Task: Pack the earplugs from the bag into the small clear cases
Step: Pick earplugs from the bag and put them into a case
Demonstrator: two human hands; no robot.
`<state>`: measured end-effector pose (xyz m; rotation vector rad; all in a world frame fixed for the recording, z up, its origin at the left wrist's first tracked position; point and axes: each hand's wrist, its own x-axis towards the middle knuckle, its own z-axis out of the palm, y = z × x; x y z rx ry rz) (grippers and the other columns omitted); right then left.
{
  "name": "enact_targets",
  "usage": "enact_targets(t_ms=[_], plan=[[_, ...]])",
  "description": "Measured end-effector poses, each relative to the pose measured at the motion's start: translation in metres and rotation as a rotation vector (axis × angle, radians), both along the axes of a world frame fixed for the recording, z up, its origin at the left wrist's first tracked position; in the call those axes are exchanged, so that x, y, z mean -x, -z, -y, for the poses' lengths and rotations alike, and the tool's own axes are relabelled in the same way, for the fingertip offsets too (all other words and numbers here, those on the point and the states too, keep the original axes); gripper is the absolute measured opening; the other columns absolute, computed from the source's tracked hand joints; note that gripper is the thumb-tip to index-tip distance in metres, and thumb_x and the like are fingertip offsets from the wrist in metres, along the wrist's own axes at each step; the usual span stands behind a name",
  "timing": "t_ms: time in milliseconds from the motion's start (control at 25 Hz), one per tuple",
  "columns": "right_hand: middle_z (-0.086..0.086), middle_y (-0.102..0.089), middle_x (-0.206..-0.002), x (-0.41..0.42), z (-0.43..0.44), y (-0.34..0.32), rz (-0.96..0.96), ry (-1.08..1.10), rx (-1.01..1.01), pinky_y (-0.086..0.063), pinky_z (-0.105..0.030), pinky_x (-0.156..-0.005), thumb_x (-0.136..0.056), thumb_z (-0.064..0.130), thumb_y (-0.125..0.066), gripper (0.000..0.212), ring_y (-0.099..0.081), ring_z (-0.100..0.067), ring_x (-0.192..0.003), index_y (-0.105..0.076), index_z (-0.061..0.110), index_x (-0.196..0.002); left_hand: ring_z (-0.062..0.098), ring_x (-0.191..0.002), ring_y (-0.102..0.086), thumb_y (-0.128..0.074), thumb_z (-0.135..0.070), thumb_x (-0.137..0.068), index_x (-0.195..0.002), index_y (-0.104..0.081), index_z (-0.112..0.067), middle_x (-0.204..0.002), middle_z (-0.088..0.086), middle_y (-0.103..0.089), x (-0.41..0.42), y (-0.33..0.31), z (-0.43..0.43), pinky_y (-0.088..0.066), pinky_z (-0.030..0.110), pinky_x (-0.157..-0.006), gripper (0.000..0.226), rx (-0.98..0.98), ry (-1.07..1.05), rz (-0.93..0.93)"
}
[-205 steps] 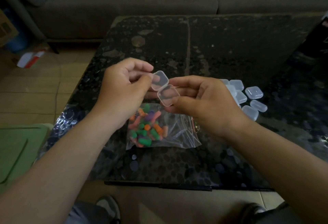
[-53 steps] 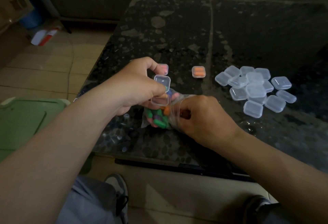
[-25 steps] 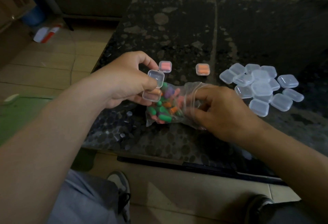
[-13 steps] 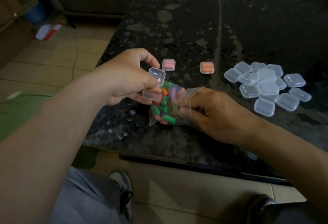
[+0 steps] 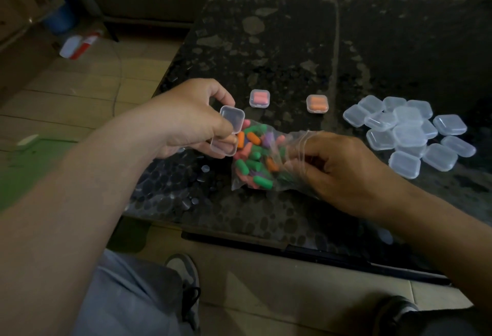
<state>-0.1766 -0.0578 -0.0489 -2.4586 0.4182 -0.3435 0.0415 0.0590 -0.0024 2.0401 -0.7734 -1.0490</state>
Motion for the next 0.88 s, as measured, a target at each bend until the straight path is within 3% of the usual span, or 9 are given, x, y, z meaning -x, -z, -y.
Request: enact_targets(t_ms=[160,320,440,520,640,760,880], plan=[[0.016,-0.074,-0.1,0.005,0.005,-0.004,-0.003,0.027,-0.053,-0.055,-0.022,-0.077,-0.093,0.023,-0.069,0.02,-0.069,0.0,-0.09,-0.077,0.027,-0.111,0.026,-0.078,-0.079,-0.073,0.013,-0.084,-0.111,-0.062,-0.013,-0.103,0.024,-0.072,0.002,0.0,-0.002,-0.064,0.04,-0.073,0.039,-0.01,0.013,-0.005],[0.029,-0.069,-0.085,0.013,0.012,-0.017,-0.023,0.01,-0.096,-0.054,-0.01,-0.07,-0.081,0.055,-0.056,0.04,-0.067,0.01,-0.082,-0.078,0.03,-0.103,0.019,-0.071,-0.075,-0.073,0.011,-0.085,-0.107,-0.065,-0.011,-0.098,0.02,-0.072,0.007,0.002,-0.002,-0.064,0.034,-0.07,0.032,-0.01,0.039,0.026],[0.013,-0.067,-0.06,0.017,0.016,-0.026,-0.127,0.012,-0.101,-0.05,-0.018,-0.052,-0.073,0.064,-0.047,0.057,-0.064,-0.002,-0.059,-0.078,0.016,-0.071,0.023,-0.072,-0.075,-0.069,0.011,-0.088,-0.106,-0.066,-0.007,-0.095,0.019,-0.072,0.012,0.002,0.001,-0.063,0.034,-0.067,0.026,-0.014,0.017,-0.082],[0.018,-0.066,-0.059,0.018,0.013,-0.029,-0.137,0.003,-0.13,-0.045,-0.015,-0.046,-0.078,0.059,-0.05,0.046,-0.062,-0.002,-0.053,-0.069,0.021,-0.059,0.021,-0.066,-0.073,-0.068,0.011,-0.089,-0.105,-0.065,-0.002,-0.083,0.014,-0.072,0.013,0.002,0.003,-0.062,0.033,-0.066,0.021,-0.025,0.019,-0.155],[0.039,-0.064,-0.07,0.016,0.007,-0.031,-0.125,-0.066,-0.206,-0.046,-0.004,-0.057,-0.09,0.037,-0.061,0.017,-0.066,0.011,-0.069,-0.066,0.048,-0.079,0.018,-0.06,-0.067,-0.066,0.013,-0.088,-0.103,-0.063,-0.002,-0.077,0.011,-0.07,0.015,0.002,0.004,-0.059,0.034,-0.067,0.021,-0.021,0.056,-0.286],[0.05,-0.061,-0.086,0.015,0.006,-0.029,-0.14,-0.157,-0.231,-0.046,-0.001,-0.069,-0.086,0.044,-0.057,0.026,-0.064,0.019,-0.087,-0.055,0.061,-0.106,0.018,-0.061,-0.066,-0.066,0.011,-0.089,-0.099,-0.065,-0.002,-0.075,0.011,-0.07,0.017,0.003,0.006,-0.058,0.035,-0.067,0.017,-0.025,0.087,-0.304],[0.05,-0.06,-0.091,0.016,0.007,-0.024,-0.135,-0.18,-0.217,-0.046,0.0,-0.075,-0.084,0.046,-0.057,0.035,-0.061,0.022,-0.093,-0.05,0.061,-0.115,0.018,-0.059,-0.062,-0.065,0.012,-0.089,-0.097,-0.065,-0.001,-0.071,0.011,-0.066,0.022,0.004,0.007,-0.056,0.029,-0.057,0.016,-0.038,0.103,-0.27]])
